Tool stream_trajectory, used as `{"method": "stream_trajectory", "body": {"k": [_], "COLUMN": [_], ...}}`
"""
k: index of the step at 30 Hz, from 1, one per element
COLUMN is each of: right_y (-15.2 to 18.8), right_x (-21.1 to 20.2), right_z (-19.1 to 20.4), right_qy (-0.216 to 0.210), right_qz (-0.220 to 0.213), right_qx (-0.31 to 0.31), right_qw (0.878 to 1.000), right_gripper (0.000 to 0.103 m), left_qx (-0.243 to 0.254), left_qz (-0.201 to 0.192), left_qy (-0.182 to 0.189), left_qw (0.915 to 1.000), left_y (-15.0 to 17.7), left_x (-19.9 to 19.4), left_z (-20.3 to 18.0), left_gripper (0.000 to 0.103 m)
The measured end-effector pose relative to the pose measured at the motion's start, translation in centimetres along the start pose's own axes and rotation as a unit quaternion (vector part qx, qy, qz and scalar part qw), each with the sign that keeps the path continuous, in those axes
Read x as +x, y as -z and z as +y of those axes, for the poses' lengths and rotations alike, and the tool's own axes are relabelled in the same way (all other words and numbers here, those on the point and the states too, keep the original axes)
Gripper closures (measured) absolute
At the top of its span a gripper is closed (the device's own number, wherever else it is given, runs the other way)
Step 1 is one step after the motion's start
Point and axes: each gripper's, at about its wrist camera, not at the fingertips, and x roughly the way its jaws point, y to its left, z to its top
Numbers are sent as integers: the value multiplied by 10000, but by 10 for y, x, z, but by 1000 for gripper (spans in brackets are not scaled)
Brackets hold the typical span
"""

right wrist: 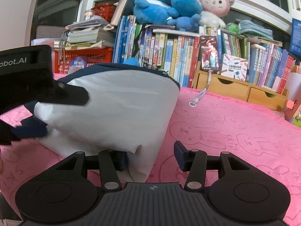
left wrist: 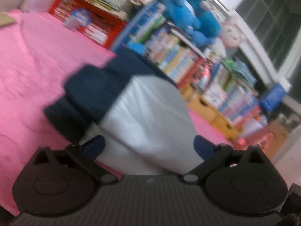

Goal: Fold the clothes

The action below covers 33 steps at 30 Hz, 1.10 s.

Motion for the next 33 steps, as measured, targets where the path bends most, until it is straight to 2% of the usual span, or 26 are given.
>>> {"method": "stream_trajectory", "body": {"k": [1, 3, 7, 8, 9, 11, 14, 16, 17, 18, 20, 24, 29, 31, 32, 33], "right_y": [0, 2, 3, 4, 4, 4, 5, 5, 5, 5, 5, 4, 4, 5, 4, 4], "right_x": [-1, -2, -3, -3, -3, -3, -3, -3, -3, -3, -3, -3, -4, -4, -4, -3], "right_z": [0, 1, 6, 7, 8, 9, 8, 8, 8, 8, 8, 6, 9, 10, 9, 8], "right_qy": [21, 82, 128, 137, 155, 166, 167, 171, 172, 182, 213, 288, 273, 308, 339, 372], "right_qz": [-36, -103, -177, -192, -206, -215, -217, -223, -224, -226, -212, -219, -250, -267, -245, -213], "right_qx": [14, -17, -210, -254, -282, -302, -311, -310, -309, -302, -268, -187, -297, -346, -298, -227], "right_qw": [10000, 9999, 9995, 9994, 9993, 9992, 9991, 9991, 9991, 9991, 9992, 9992, 9989, 9986, 9987, 9988], "right_gripper": [55, 65, 73, 74, 75, 75, 75, 75, 76, 76, 77, 81, 81, 81, 84, 85], "left_qx": [-49, -179, -711, -696, -647, -551, -406, -308, -260, -211, -468, -711, -765, -583, -533, -641], "left_qz": [3, -49, -317, -273, -205, -69, 136, 272, 340, 408, 301, -369, -984, -1213, -1313, -1344], "left_qy": [-53, -183, -284, -227, -155, -12, 203, 346, 417, 489, 460, 26, -592, -1105, -1460, -1542], "left_qw": [10000, 9997, 9966, 9969, 9976, 9985, 9989, 9986, 9982, 9977, 9974, 9968, 9904, 9847, 9791, 9768], "left_y": [-1, -4, -12, -11, -10, -7, -3, 0, 1, 2, -3, -23, -41, -43, -46, -49], "left_x": [2, 6, 1, 3, 5, 9, 15, 19, 21, 23, 19, -7, -34, -41, -43, -47], "left_z": [1, 5, 27, 26, 24, 19, 11, 6, 4, 1, 13, 41, 73, 77, 80, 88], "left_gripper": [12, 31, 40, 38, 27, 11, 8, 20, 51, 62, 82, 84, 85, 101, 103, 103]}}
